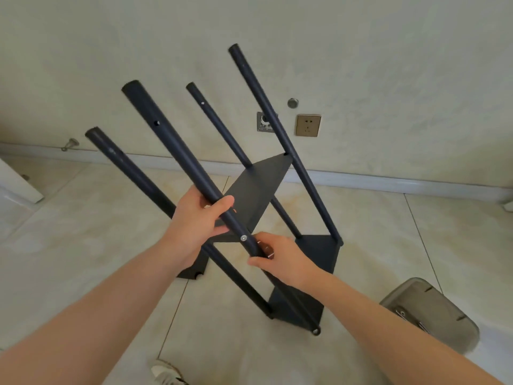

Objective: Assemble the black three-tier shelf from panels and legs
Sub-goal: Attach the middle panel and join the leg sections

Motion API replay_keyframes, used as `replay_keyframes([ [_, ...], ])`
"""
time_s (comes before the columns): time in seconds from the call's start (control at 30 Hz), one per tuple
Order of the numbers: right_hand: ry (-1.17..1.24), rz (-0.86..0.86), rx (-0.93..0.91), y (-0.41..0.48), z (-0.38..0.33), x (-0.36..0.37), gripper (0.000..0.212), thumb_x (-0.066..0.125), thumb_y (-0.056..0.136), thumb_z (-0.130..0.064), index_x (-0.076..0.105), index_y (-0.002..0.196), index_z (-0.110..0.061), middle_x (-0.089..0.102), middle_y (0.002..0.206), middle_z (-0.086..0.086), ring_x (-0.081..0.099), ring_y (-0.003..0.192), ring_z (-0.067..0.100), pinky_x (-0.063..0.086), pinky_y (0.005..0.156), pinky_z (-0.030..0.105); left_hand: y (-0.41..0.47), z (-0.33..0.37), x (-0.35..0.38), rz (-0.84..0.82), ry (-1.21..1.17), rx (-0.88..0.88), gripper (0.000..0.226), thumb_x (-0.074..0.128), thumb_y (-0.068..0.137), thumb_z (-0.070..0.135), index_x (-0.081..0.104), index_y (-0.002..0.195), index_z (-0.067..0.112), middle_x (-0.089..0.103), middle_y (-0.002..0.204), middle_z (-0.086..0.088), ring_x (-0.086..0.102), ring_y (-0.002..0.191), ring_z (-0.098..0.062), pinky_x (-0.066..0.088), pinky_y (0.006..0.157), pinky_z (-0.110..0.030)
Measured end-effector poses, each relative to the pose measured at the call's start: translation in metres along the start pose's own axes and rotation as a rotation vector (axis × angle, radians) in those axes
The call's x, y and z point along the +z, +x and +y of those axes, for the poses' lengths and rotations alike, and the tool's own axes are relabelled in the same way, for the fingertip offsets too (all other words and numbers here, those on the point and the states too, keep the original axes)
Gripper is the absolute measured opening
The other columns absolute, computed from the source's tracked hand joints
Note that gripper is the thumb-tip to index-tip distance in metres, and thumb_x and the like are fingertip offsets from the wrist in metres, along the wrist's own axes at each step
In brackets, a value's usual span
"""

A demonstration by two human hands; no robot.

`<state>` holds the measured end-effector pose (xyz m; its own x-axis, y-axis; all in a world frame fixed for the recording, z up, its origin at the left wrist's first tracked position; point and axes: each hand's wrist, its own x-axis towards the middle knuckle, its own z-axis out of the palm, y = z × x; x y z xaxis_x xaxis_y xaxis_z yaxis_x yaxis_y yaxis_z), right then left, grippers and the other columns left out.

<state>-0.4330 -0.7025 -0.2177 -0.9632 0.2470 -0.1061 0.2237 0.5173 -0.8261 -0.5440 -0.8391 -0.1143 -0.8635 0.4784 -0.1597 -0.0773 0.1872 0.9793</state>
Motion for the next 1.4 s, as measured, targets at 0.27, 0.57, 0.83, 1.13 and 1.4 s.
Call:
replay_keyframes([
  [0.27,-0.270,-0.180,0.063,-0.018,-0.041,-0.049,0.032,0.059,0.097,-0.037,0.060,0.125,-0.022,0.066,0.119,-0.001,0.060,0.095,0.006,0.045,0.085,0.018,-0.023,0.023,-0.019,-0.131,0.267,0.051,0.028,0.070,0.093,0.015,0.056,0.116,0.020,0.069,0.109,-0.001,0.072,0.099,-0.017,0.063,0.078,-0.034],
  [0.57,-0.411,0.244,0.385,-0.058,-0.024,-0.149,0.033,0.053,0.100,-0.038,0.049,0.120,-0.013,0.065,0.101,0.007,0.062,0.086,0.019,0.052,0.072,0.032,-0.039,0.015,-0.035,-0.311,0.534,0.175,0.011,0.067,0.096,0.023,0.057,0.097,0.020,0.067,0.096,-0.002,0.069,0.096,-0.017,0.060,0.088,-0.039],
  [0.83,-0.113,0.396,0.502,-0.062,-0.012,-0.181,0.045,0.054,0.100,-0.030,0.035,0.135,-0.008,0.062,0.111,0.015,0.065,0.098,0.030,0.057,0.085,0.044,-0.042,0.009,-0.038,-0.367,0.648,0.292,0.009,0.066,0.096,0.023,0.057,0.092,0.021,0.064,0.088,0.008,0.063,0.084,-0.010,0.047,0.079,-0.025],
  [1.13,0.157,0.438,0.431,-0.062,-0.009,-0.181,0.036,0.057,0.100,-0.021,0.050,0.134,-0.010,0.066,0.116,0.012,0.066,0.104,0.026,0.055,0.092,0.038,-0.036,0.010,-0.036,-0.257,0.698,0.378,0.012,0.063,0.098,0.023,0.053,0.102,0.025,0.065,0.096,0.006,0.064,0.089,-0.008,0.049,0.080,-0.019],
  [1.4,0.210,0.531,0.412,-0.072,-0.016,-0.168,0.038,0.058,0.099,-0.020,0.048,0.134,-0.013,0.066,0.115,0.013,0.067,0.101,0.029,0.056,0.095,0.044,0.005,0.003,-0.027,-0.042,0.670,0.445,0.028,0.060,0.100,0.020,0.042,0.121,0.024,0.061,0.105,0.013,0.058,0.093,-0.005,0.042,0.068,-0.012],
])
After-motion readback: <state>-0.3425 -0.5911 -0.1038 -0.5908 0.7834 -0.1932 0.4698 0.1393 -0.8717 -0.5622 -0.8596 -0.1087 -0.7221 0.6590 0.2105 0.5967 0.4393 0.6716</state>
